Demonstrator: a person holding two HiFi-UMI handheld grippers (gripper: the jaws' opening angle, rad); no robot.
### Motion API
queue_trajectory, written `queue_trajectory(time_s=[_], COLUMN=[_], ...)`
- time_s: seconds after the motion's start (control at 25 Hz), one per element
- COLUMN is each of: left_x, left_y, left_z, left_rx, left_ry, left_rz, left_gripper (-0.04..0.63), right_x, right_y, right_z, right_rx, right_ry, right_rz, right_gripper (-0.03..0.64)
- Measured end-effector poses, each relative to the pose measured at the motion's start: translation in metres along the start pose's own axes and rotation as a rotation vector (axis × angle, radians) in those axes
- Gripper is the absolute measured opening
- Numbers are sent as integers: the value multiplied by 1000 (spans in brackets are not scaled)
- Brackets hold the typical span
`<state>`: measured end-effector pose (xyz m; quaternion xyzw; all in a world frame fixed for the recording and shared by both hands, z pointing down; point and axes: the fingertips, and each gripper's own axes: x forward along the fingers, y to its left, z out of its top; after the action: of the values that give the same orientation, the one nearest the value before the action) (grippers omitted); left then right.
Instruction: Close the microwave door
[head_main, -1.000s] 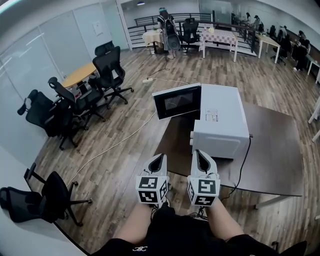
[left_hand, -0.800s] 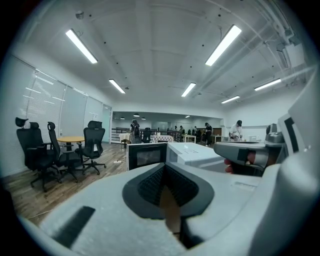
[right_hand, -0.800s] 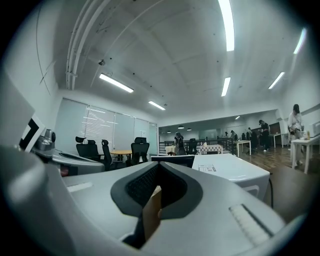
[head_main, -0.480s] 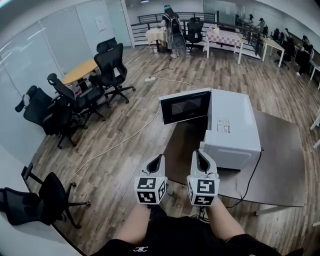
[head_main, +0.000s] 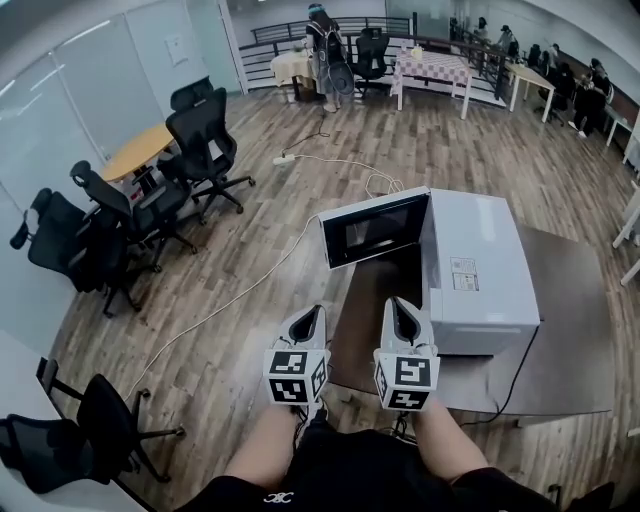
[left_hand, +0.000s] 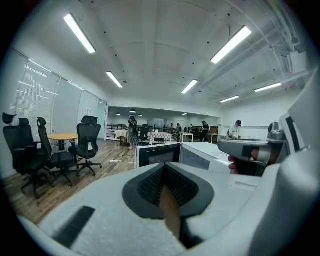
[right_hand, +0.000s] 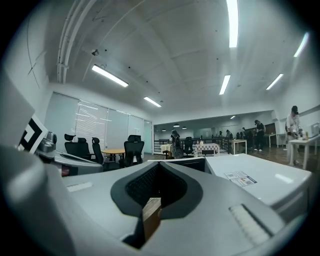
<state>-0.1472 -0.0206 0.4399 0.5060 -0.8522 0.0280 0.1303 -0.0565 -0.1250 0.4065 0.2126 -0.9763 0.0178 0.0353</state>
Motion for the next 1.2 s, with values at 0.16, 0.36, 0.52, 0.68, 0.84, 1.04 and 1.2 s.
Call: queue_trajectory(time_s=[0.16,0.36,0.52,0.68,0.84,1.04,1.2], left_x=[25,53,77,100,126,166,188], left_y=[29,71,92,111,126,142,156], left_z=[11,13,14,20,22,13,13], left_rx=[16,32,39,41,62,71,102], left_ry=[8,29,41,41,49,108,118], left_rz=[-37,-35,-67,-113,-174,-293,-337], left_gripper=[9,9,9,9,9,8,8], right_x=[34,69,93,113,129,145,143], right_y=[7,17,21,25,21,12,14], right_z=[1,2,-2,-1,-1,-11,-18], right_rx=[19,26,22,13,21,31,30], right_ry=[5,10,19,27,23,26,50], right_rz=[-44,-88,-127,-175,-238,-317,-362], right_gripper=[9,9,9,9,8,9,9])
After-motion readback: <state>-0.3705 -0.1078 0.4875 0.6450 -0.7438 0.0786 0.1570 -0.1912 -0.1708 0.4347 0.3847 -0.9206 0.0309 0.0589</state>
